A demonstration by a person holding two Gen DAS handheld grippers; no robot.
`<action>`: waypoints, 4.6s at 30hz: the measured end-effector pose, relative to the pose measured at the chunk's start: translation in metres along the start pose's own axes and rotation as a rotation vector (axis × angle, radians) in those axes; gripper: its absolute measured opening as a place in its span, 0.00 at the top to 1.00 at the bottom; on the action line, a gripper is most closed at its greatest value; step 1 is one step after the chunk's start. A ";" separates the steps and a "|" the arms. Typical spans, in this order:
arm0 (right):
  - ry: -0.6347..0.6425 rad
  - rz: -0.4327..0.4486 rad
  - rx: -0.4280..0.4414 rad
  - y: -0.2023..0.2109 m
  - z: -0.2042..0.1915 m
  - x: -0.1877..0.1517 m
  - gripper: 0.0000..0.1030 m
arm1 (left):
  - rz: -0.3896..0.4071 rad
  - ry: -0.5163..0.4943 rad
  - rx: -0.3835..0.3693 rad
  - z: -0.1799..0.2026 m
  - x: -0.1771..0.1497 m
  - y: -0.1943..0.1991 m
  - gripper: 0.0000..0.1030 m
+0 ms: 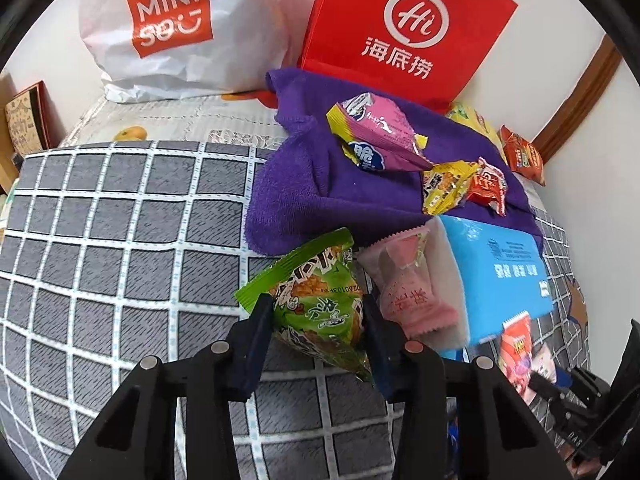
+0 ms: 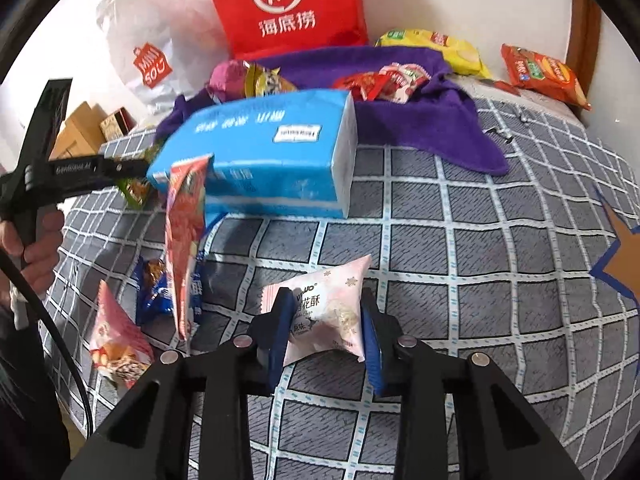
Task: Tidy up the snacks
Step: 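Lift both held packets and carry them toward the purple towel, then open right tool over the towel while left tool releases the green bag there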
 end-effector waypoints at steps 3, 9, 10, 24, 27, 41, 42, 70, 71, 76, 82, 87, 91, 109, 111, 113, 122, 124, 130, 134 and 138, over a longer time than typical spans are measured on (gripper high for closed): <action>0.005 0.033 -0.011 0.013 -0.001 0.000 0.69 | 0.007 0.008 0.005 0.000 -0.005 0.011 0.60; -0.018 0.107 -0.037 0.042 -0.006 0.011 0.68 | 0.035 -0.003 -0.007 0.009 -0.016 0.037 0.60; -0.024 0.119 -0.038 0.047 -0.007 0.014 0.68 | 0.038 -0.009 -0.012 0.012 -0.018 0.041 0.60; -0.070 0.207 -0.036 0.086 -0.018 0.042 0.68 | 0.104 -0.098 -0.089 0.072 -0.026 0.093 0.60; -0.069 0.223 -0.029 0.093 -0.019 0.047 0.68 | 0.118 -0.119 -0.091 0.083 -0.023 0.101 0.60; -0.092 0.273 -0.030 0.112 -0.015 0.073 0.68 | 0.155 -0.178 -0.103 0.119 0.002 0.118 0.60; -0.093 0.274 -0.031 0.112 -0.014 0.075 0.68 | 0.158 -0.180 -0.102 0.120 0.005 0.118 0.60; -0.074 0.252 -0.117 0.058 -0.015 0.161 0.68 | 0.140 -0.150 -0.084 0.118 0.087 0.068 0.60; -0.074 0.251 -0.115 0.056 -0.016 0.164 0.68 | 0.140 -0.148 -0.083 0.117 0.089 0.066 0.60; -0.061 0.254 -0.108 0.047 -0.022 0.179 0.68 | 0.142 -0.138 -0.077 0.111 0.099 0.058 0.60; -0.042 0.263 -0.093 0.037 -0.028 0.199 0.68 | 0.142 -0.132 -0.073 0.104 0.111 0.047 0.60; -0.045 0.275 -0.084 0.029 -0.022 0.218 0.68 | 0.146 -0.106 -0.047 0.088 0.126 0.036 0.60; -0.060 0.267 -0.065 0.015 -0.007 0.233 0.68 | 0.140 -0.081 -0.036 0.076 0.138 0.025 0.60; -0.106 0.065 -0.022 -0.090 0.033 0.244 0.68 | 0.064 -0.099 -0.102 0.084 0.155 -0.054 0.60; -0.107 0.045 -0.017 -0.098 0.034 0.243 0.68 | 0.065 -0.110 -0.094 0.086 0.154 -0.054 0.60; -0.106 0.034 -0.019 -0.104 0.034 0.241 0.68 | 0.071 -0.115 -0.105 0.086 0.154 -0.054 0.60; -0.057 -0.011 -0.025 -0.118 0.023 0.237 0.64 | 0.054 -0.175 -0.101 0.096 0.151 -0.058 0.60; -0.039 -0.013 -0.028 -0.117 0.021 0.238 0.61 | 0.045 -0.188 -0.096 0.099 0.150 -0.059 0.60; -0.029 0.042 -0.042 -0.096 0.018 0.242 0.44 | 0.031 -0.190 -0.093 0.101 0.149 -0.062 0.58; -0.028 0.117 -0.058 -0.075 0.017 0.247 0.32 | 0.020 -0.191 -0.076 0.100 0.149 -0.063 0.54; -0.050 0.147 -0.044 -0.062 0.018 0.248 0.32 | 0.039 -0.193 -0.056 0.102 0.150 -0.058 0.43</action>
Point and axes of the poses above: each gripper's, at about its wrist camera, not at the fingertips, and y roughly against the way its jaws point, z to its right, x to its top, the point moved 3 cm from there along -y, roughly the way its jaws point, and after that the axes turned 3 degrees about -y, right-handed, at the moved point
